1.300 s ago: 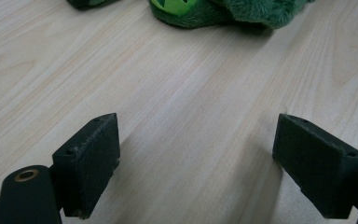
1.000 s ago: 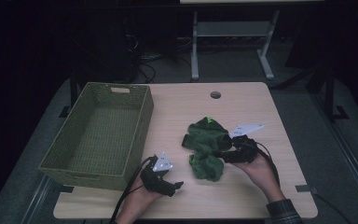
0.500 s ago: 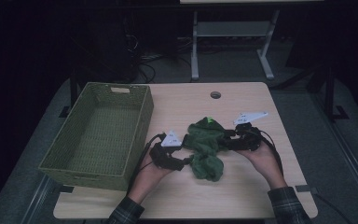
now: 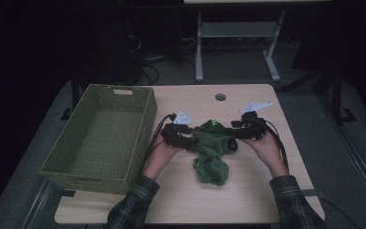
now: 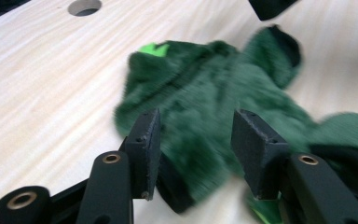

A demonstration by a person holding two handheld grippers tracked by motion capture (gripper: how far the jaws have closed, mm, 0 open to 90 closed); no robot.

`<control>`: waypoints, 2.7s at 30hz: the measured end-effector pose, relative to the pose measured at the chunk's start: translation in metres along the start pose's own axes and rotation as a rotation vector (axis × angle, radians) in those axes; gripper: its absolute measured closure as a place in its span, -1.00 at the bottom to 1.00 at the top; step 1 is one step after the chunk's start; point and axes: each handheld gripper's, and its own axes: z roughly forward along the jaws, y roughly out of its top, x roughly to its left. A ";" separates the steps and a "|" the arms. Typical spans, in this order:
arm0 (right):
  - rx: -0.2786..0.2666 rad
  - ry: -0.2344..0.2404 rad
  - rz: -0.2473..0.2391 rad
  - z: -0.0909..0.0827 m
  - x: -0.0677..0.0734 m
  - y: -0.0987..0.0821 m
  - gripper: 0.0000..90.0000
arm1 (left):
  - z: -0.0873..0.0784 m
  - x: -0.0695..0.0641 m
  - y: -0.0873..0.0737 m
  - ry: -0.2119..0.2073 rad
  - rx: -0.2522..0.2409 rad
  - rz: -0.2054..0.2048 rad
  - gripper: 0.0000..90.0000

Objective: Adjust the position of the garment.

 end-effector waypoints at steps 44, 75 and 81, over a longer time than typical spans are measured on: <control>0.050 -0.065 0.061 0.049 -0.030 -0.010 0.96 | 0.068 0.045 0.005 -0.004 0.067 -0.061 0.93; -0.095 0.011 -0.017 -0.013 -0.010 -0.002 0.95 | 0.001 0.007 0.028 -0.052 -0.164 -0.001 0.92; -0.115 0.036 -0.036 -0.021 0.006 -0.016 0.95 | -0.006 -0.012 0.017 -0.073 -0.168 0.023 0.92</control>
